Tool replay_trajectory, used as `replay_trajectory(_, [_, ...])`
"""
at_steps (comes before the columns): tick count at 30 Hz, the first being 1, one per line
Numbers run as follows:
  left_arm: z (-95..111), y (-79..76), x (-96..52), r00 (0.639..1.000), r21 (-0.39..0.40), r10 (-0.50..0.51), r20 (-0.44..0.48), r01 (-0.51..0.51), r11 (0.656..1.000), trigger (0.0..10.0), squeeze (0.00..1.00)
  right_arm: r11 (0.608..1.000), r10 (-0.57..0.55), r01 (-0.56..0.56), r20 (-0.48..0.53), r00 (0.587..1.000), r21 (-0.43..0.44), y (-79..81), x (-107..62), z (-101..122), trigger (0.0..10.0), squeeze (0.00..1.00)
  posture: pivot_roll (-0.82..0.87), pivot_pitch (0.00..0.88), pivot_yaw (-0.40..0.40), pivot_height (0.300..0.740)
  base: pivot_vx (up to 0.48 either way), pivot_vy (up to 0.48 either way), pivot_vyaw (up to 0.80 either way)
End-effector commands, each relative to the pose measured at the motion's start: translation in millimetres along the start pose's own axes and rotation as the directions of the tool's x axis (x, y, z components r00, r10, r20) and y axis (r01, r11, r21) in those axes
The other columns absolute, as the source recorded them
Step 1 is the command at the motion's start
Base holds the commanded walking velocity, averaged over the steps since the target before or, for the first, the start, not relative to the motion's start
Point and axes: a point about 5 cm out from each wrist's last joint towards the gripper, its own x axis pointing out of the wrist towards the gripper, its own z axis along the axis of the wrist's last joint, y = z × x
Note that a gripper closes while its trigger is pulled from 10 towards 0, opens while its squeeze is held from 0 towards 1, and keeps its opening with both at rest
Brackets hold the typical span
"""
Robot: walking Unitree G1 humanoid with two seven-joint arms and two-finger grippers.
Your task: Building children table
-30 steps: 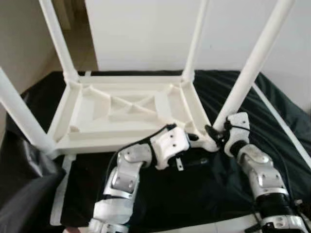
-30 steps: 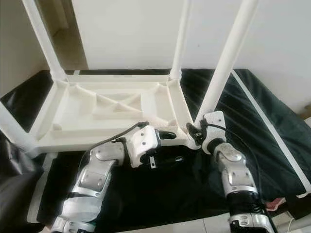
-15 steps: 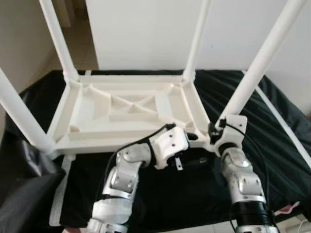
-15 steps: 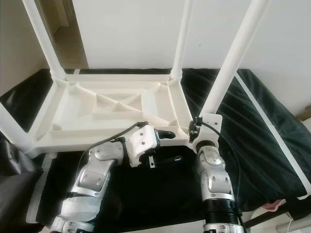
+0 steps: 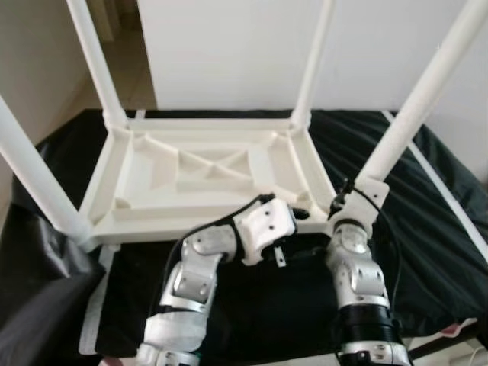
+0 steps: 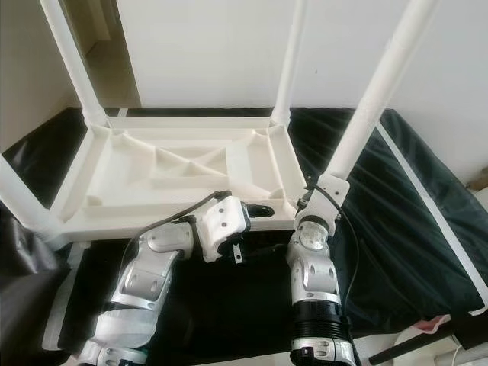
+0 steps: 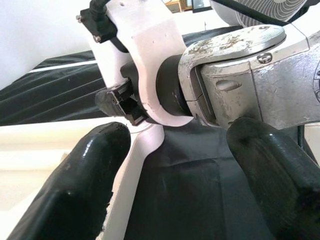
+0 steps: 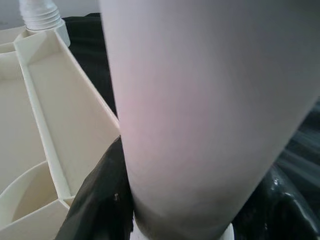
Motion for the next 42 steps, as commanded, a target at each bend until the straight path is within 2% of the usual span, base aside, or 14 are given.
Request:
replay_trajectory(1, [-8, -0.4, 1.1, 0.975, -0.033, 0.220, -0.019, -0.221, 0.975, 10.0, 0.00, 0.998, -0.053, 0.051, -0.067, 0.996, -0.030, -9.3, 1.0, -16, 10.0, 0.00, 0.00, 0.000, -0.051, 0.740, 0.000, 0.000, 0.00])
replay_trajectory(11, [-7, -0.4, 1.4, 0.975, -0.036, 0.223, -0.018, -0.223, 0.974, 10.0, 0.00, 0.999, 0.048, -0.048, -0.044, 0.998, 0.010, -0.3, -0.5, -11, 10.0, 0.00, 0.00, 0.000, -0.052, 0.740, 0.000, 0.000, 0.00])
replay_trajectory(13, [-7, -0.4, 1.8, 0.975, -0.035, 0.223, -0.018, -0.223, 0.974, 10.0, 0.00, 0.997, 0.078, -0.078, -0.009, 0.997, 0.025, 0.6, -1.2, -6, 10.0, 1.00, 0.00, 0.000, -0.052, 0.740, 0.000, 0.000, 0.00])
replay_trajectory(17, [-7, -0.4, 2.1, 0.975, -0.035, 0.222, -0.018, -0.223, 0.974, 10.0, 0.00, 0.995, 0.089, -0.089, 0.009, 0.996, 0.035, 1.4, -1.6, -4, 10.0, 1.00, 0.00, 0.000, -0.052, 0.740, 0.000, 0.000, 0.00])
replay_trajectory(18, [-8, -1.6, 2.6, 0.975, -0.037, 0.220, -0.018, -0.221, 0.975, 10.0, 0.00, 0.990, 0.130, -0.133, 0.067, 0.989, 0.039, -3.3, 0.6, 4, 10.0, 1.00, 0.00, 0.000, -0.055, 0.740, 0.000, 0.000, 0.00])
replay_trajectory(21, [-8, -2.3, 2.8, 0.975, -0.039, 0.220, -0.017, -0.220, 0.975, 10.0, 0.00, 0.983, 0.177, -0.181, 0.104, 0.979, 0.032, -7.8, 1.8, 9, 10.0, 1.00, 0.00, 0.000, -0.056, 0.740, 0.000, 0.000, 0.00])
replay_trajectory(27, [-8, -2.5, 2.6, 0.975, -0.041, 0.222, -0.017, -0.223, 0.974, 10.0, 0.00, 0.963, 0.266, -0.269, 0.113, 0.957, 0.019, -19.6, 2.4, 8, 10.0, 1.00, -0.01, 0.000, -0.059, 0.740, 0.000, 0.000, 0.00])
replay_trajectory(28, [-8, -2.5, 2.6, 0.975, -0.043, 0.222, -0.017, -0.222, 0.974, 10.0, 0.00, 0.931, 0.365, -0.365, 0.110, 0.925, -0.018, -31.7, 3.3, 7, 10.0, 0.00, -0.01, 0.000, -0.058, 0.740, 0.000, 0.000, 0.00])
replay_trajectory(35, [-8, -2.3, 3.6, 0.976, -0.045, 0.218, -0.013, -0.219, 0.975, 10.0, 0.00, 0.858, 0.512, -0.504, 0.081, 0.855, -0.102, -51.3, 8.5, 4, 10.0, 0.00, -0.03, 0.000, -0.053, 0.740, 0.000, 0.000, 0.00])
replay_trajectory(37, [-8, -2.3, 4.3, 0.976, -0.045, 0.216, -0.013, -0.216, 0.975, 10.0, 0.00, 0.798, 0.593, -0.576, 0.066, 0.802, -0.178, -54.7, 9.8, 3, 10.0, 0.00, -0.03, 0.000, -0.046, 0.740, 0.000, 0.000, 0.00])
replay_trajectory(38, [-8, -2.3, 4.3, 0.976, -0.045, 0.216, -0.013, -0.216, 0.975, 10.0, 0.00, 0.798, 0.593, -0.576, 0.066, 0.802, -0.178, -54.7, 9.8, 3, 10.0, 0.00, -0.03, 0.000, -0.046, 0.740, 0.000, 0.000, 0.00])
replay_trajectory(39, [-7, -2.2, 5.0, 0.977, -0.044, 0.211, -0.012, -0.211, 0.976, 10.0, 0.00, 0.733, 0.662, -0.638, 0.036, 0.748, -0.235, -57.7, 11.4, 3, 10.0, 0.00, -0.04, 0.000, -0.041, 0.740, 0.000, 0.000, 0.00])
replay_trajectory(40, [-7, -2.2, 5.0, 0.977, -0.044, 0.211, -0.012, -0.211, 0.976, 10.0, 0.00, 0.733, 0.662, -0.638, 0.036, 0.748, -0.235, -57.7, 11.4, 3, 10.0, 0.00, -0.04, 0.000, -0.041, 0.740, 0.000, 0.000, 0.00])
replay_trajectory(42, [-7, -1.6, 5.2, 0.978, -0.044, 0.210, -0.011, -0.210, 0.977, 10.0, 0.00, 0.682, 0.709, -0.683, 0.009, 0.705, -0.260, -58.6, 13.2, 4, 10.0, 0.00, -0.04, 0.000, -0.036, 0.740, 0.000, 0.000, 0.00])
